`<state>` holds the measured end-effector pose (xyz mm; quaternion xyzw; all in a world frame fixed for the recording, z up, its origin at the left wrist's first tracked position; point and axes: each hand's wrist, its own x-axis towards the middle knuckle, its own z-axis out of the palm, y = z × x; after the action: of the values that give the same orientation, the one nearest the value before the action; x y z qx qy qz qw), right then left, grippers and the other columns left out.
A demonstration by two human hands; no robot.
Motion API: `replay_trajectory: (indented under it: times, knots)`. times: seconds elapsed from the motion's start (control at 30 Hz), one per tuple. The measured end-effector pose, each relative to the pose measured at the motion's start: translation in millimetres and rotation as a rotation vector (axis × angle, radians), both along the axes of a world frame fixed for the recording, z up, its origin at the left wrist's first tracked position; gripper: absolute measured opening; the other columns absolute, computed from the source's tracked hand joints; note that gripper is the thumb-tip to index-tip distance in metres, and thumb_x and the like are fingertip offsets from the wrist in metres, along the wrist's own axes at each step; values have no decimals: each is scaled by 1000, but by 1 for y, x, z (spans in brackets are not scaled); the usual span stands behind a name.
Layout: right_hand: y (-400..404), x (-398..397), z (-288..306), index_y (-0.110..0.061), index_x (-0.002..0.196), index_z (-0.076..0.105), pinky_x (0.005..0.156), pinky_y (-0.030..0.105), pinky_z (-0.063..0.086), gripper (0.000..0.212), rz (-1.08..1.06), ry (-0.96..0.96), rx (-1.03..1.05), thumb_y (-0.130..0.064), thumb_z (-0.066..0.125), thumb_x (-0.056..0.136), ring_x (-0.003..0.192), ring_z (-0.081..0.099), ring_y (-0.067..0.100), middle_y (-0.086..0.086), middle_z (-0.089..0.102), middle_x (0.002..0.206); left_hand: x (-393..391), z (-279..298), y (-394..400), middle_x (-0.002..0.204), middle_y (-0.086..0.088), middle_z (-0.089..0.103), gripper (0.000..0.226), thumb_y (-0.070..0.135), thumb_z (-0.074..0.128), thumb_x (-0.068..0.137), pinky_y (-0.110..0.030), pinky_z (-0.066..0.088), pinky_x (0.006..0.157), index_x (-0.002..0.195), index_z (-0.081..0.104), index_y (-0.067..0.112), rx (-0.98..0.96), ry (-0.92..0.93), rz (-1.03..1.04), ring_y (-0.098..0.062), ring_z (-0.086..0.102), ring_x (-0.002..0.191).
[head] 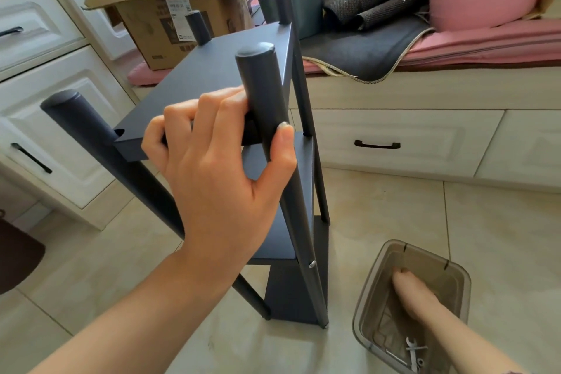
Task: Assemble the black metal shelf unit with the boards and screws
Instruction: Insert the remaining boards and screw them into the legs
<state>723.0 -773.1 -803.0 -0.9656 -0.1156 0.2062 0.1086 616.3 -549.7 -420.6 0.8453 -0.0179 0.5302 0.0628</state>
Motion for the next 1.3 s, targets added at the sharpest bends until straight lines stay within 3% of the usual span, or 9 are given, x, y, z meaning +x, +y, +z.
replay_trajectory:
  times: [0.17,0.23,0.33,0.47,0.53,0.8,0.97,1.13,1.3]
  knots:
    - [-6,-3,26,-12,118,45,69,23,40,23,19,-77,91,-4,44,96,86,56,16,9,61,108,0,2,-5,102,-1,65,40,42,43,101,-37,27,94,101,66,10,-10,8,7,-24,52,101]
    - [-10,-10,44,-18,96,45,63,22,39,13,4,-106,155,-6,48,95,80,56,14,3,61,96,-1,3,-7,104,0,66,41,43,43,101,-38,28,94,105,67,10,-13,27,5,-24,52,102]
    - [-9,-21,77,-25,78,45,59,21,39,25,-68,-168,316,-10,58,95,74,57,11,-7,57,80,-4,5,-7,107,0,67,41,45,44,101,-38,28,95,109,68,12,-13,44,-6,-22,50,104]
    - [3,-39,129,-17,98,62,68,16,44,4,-142,-231,529,-16,63,94,80,60,9,-5,64,88,-6,5,-5,109,-1,68,42,46,44,102,-38,27,97,113,67,12,-16,100,-26,-25,53,107]
    - [15,-50,159,-17,100,61,67,11,45,5,-183,-230,664,-19,62,95,82,62,5,-6,65,88,-9,7,-4,111,-1,68,43,46,45,101,-37,27,97,115,67,12,-18,128,-41,-25,52,108]
    - [97,-85,287,-14,104,53,78,29,57,21,-394,-96,1284,-27,37,106,86,70,8,-2,74,86,-22,21,-10,117,-2,69,48,47,43,98,-38,26,98,120,68,13,-87,269,-72,-28,58,113]
    - [126,-94,312,-9,106,50,64,23,42,31,-388,19,1298,-30,27,108,55,58,-7,-19,64,57,-28,27,-10,120,0,69,44,46,49,97,-39,29,101,123,68,15,-142,337,-48,-25,58,116]
    - [140,-91,318,-4,108,48,47,11,43,31,-388,60,1307,-28,29,108,47,56,-3,-16,62,53,-33,33,4,121,2,70,45,47,49,96,-39,31,103,124,68,17,-200,346,-50,-23,59,118]
    - [159,-90,328,-3,108,47,52,17,48,30,-309,107,1304,-28,31,108,53,59,4,-9,64,56,-40,39,29,121,4,70,51,52,40,97,-38,33,104,123,68,19,-251,330,-46,-21,59,120]
